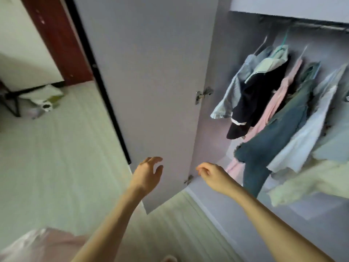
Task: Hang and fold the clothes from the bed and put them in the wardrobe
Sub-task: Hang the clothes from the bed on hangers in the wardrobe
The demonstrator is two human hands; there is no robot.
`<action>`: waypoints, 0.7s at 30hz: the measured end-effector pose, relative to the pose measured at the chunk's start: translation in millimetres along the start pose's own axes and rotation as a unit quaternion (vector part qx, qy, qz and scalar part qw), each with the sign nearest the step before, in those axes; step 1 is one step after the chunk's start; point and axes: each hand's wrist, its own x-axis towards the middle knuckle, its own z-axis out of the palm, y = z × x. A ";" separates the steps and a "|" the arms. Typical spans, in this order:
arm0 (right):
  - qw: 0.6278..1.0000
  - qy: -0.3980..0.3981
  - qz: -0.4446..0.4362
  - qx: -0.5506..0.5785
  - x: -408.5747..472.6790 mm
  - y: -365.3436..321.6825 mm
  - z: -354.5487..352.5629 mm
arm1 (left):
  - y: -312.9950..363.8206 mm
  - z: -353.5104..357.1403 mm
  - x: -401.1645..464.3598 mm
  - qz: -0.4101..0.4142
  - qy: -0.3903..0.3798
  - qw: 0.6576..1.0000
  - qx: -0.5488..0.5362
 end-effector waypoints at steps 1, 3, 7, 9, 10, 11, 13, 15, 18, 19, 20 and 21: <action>0.999 -0.032 -0.023 -0.004 -0.3 -10.2 19.3 | -20.7 -8.7 -23.7 -0.042 0.021 0.999 -0.009; 0.993 -0.094 -0.065 -0.023 -6.3 -37.1 62.0 | -60.2 -28.9 -77.6 -0.122 0.064 0.990 -0.023; 0.964 -0.214 -0.156 -0.032 -28.4 -110.8 151.1 | -125.2 -76.6 -193.8 -0.266 0.165 0.949 -0.020; 0.943 -0.258 -0.203 -0.051 -43.6 -147.0 193.3 | -148.3 -94.0 -248.5 -0.319 0.212 0.923 -0.018; 0.927 -0.289 -0.233 -0.059 -56.7 -170.1 220.7 | -158.8 -104.8 -285.6 -0.355 0.237 0.904 -0.015; 0.916 -0.305 -0.250 -0.071 -66.1 -182.8 235.5 | -167.0 -107.9 -305.7 -0.373 0.252 0.893 -0.016; 0.875 -0.370 -0.297 -0.099 -105.4 -231.0 296.7 | -191.2 -126.7 -385.8 -0.432 0.309 0.847 -0.013; 0.838 -0.416 -0.332 -0.120 -141.7 -268.7 341.4 | -213.9 -133.9 -447.5 -0.477 0.362 0.801 -0.022; 0.785 -0.463 -0.377 -0.169 -192.5 -311.5 414.4 | -246.5 -134.1 -531.2 -0.538 0.396 0.742 -0.049; 0.768 -0.468 -0.395 -0.189 -205.4 -321.3 433.2 | -257.1 -131.8 -551.3 -0.550 0.402 0.730 -0.053; 0.750 -0.471 -0.417 -0.206 -218.7 -331.7 457.0 | -269.0 -131.5 -573.8 -0.569 0.404 0.714 -0.058; 0.734 -0.471 -0.436 -0.222 -229.5 -339.8 474.6 | -279.1 -130.9 -590.9 -0.584 0.401 0.702 -0.065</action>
